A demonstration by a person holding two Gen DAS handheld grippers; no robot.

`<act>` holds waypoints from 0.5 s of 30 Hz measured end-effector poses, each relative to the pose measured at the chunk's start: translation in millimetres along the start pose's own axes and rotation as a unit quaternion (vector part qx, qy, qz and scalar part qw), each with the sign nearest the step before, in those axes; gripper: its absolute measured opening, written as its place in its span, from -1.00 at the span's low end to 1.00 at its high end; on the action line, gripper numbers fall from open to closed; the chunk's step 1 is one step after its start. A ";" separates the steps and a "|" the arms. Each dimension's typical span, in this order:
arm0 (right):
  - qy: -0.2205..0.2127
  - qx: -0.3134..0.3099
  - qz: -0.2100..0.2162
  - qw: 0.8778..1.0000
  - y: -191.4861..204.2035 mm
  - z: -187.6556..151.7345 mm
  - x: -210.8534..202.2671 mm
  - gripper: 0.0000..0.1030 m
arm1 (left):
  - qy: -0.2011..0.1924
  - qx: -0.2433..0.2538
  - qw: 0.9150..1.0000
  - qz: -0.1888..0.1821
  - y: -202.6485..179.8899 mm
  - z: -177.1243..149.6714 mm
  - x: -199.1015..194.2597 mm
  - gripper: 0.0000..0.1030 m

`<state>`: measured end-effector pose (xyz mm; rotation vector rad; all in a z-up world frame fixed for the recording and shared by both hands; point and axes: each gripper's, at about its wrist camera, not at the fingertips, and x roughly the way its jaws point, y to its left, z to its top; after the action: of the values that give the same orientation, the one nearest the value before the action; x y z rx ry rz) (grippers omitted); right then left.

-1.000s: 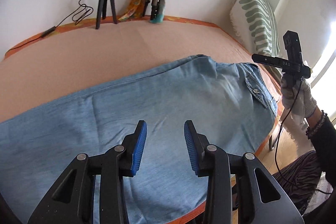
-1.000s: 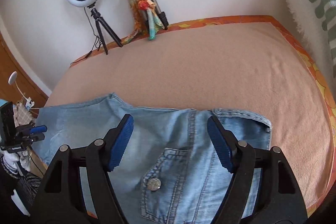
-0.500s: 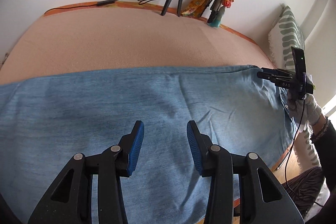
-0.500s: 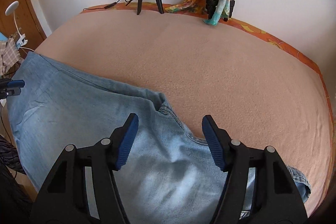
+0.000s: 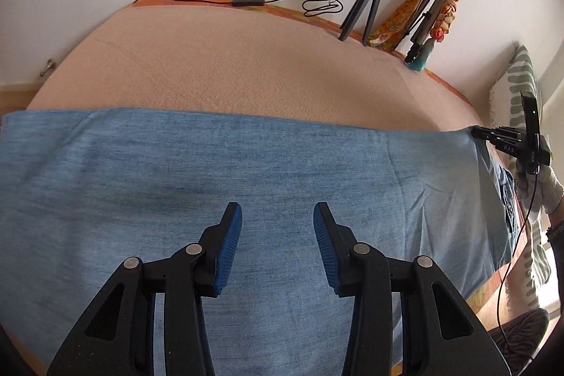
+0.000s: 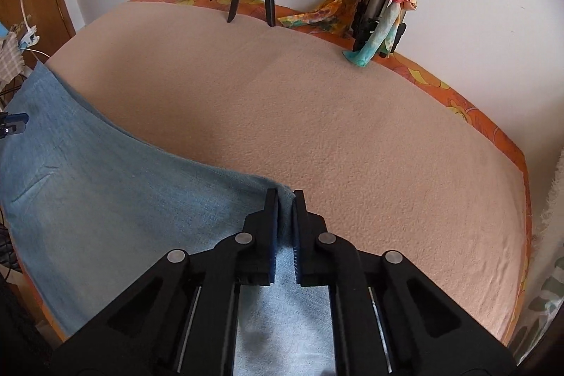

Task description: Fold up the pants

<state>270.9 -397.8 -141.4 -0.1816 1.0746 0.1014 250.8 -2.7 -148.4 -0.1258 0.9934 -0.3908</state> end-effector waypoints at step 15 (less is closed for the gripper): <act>-0.002 0.068 -0.028 0.997 2.8 -22.7 -2.2 -0.51 | -0.063 -0.110 0.991 0.052 78.8 -21.5 -64.6 -0.01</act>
<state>249.7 -399.5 -150.3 -0.0891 1.0686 -0.0210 222.3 95.9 -131.0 -0.2932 0.9120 -0.1735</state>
